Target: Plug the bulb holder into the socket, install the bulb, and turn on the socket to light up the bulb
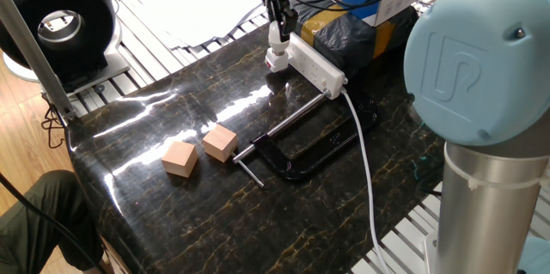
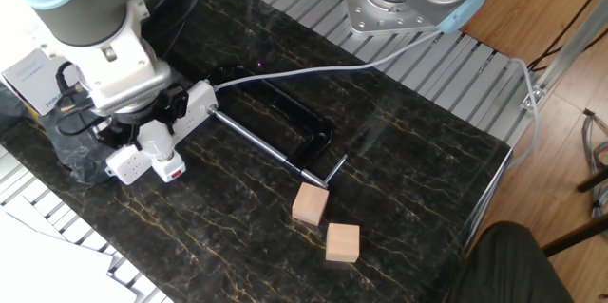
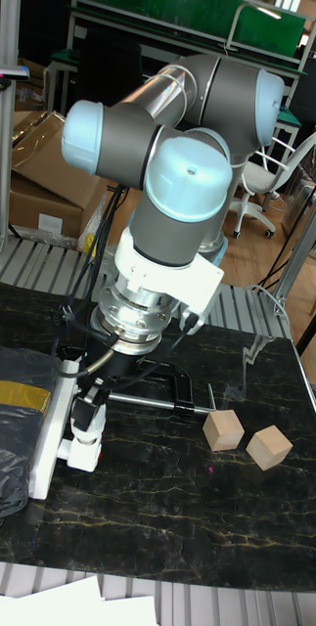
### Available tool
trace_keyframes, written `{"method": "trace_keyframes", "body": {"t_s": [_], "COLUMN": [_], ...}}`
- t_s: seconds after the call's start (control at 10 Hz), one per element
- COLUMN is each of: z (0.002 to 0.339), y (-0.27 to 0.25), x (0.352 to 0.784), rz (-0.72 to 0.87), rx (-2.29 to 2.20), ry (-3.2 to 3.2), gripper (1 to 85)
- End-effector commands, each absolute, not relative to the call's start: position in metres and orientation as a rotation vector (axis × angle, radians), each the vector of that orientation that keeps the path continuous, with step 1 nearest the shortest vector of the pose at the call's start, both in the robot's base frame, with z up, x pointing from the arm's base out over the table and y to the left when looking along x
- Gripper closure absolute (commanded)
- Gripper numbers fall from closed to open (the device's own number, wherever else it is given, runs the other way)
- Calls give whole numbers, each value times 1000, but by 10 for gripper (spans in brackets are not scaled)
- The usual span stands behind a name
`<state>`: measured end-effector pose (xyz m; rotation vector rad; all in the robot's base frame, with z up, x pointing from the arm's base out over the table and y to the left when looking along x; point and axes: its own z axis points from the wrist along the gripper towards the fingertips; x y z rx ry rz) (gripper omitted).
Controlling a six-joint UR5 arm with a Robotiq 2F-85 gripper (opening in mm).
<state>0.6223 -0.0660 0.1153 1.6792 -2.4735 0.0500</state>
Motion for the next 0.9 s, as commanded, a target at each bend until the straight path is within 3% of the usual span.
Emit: {"method": "trace_keyframes", "body": {"t_s": [0.0, 0.8], "z": [116, 118], "y": [-58, -42], "x": [618, 639], "rz": [20, -38], "rx": [1555, 1547], "ry": [-2533, -2607], "gripper": [847, 847]}}
